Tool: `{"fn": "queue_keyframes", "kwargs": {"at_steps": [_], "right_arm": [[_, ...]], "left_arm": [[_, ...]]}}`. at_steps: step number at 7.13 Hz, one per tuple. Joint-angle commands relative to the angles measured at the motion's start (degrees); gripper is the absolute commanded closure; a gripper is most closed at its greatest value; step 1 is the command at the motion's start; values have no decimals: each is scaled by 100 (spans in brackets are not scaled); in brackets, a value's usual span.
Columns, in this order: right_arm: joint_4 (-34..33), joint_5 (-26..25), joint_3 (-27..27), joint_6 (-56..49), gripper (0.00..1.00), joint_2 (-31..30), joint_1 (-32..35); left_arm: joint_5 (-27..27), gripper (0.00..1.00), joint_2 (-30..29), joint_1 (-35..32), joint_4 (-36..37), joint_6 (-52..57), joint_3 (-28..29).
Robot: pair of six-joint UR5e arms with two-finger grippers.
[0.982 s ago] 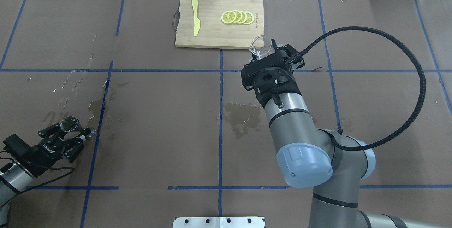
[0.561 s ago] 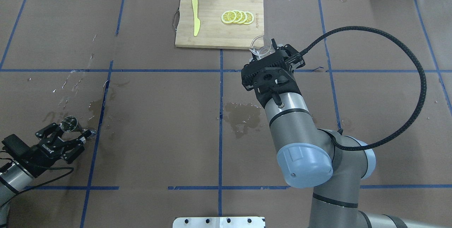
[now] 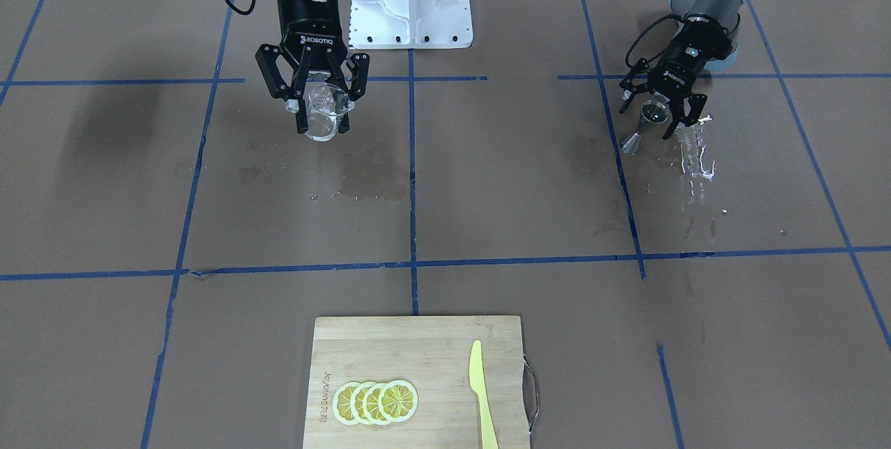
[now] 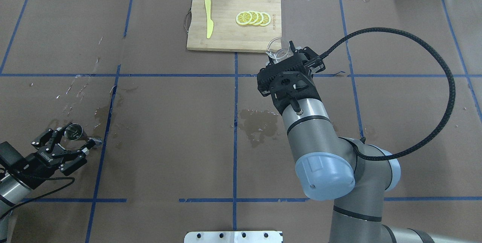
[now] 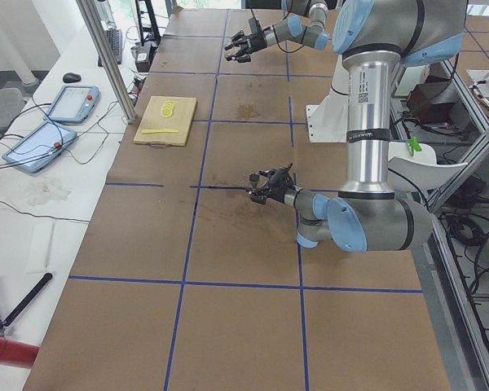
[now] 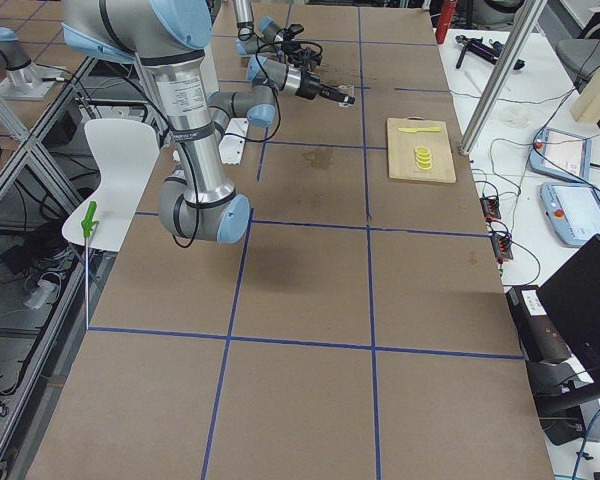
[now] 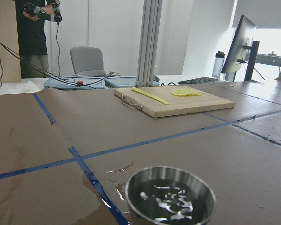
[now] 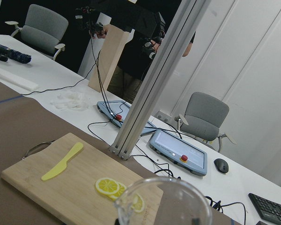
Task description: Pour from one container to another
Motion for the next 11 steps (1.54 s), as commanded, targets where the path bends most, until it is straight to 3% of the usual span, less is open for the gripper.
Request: {"fn": "queue_keyframes", "kwargs": {"at_steps": [1, 4, 5, 6, 8, 11], "right_arm": [[0, -3, 3, 7, 100, 1, 0], [0, -3, 3, 7, 100, 10, 0], [0, -3, 3, -2, 100, 10, 0], [0, -3, -6, -19, 100, 10, 0], [0, -3, -6, -19, 100, 10, 0], [0, -3, -23, -19, 100, 19, -9]], "left_arm": [[267, 0, 31, -21, -14, 16, -355], [224, 0, 102, -56, -49, 295, -750], [41, 1, 102, -100, -249, 854, -804], [-605, 1, 163, -579, -216, 956, -822], [-2674, 1, 286, -2069, 237, 957, -813], [-6269, 1, 24, -4872, 2299, 1053, -805]]}}
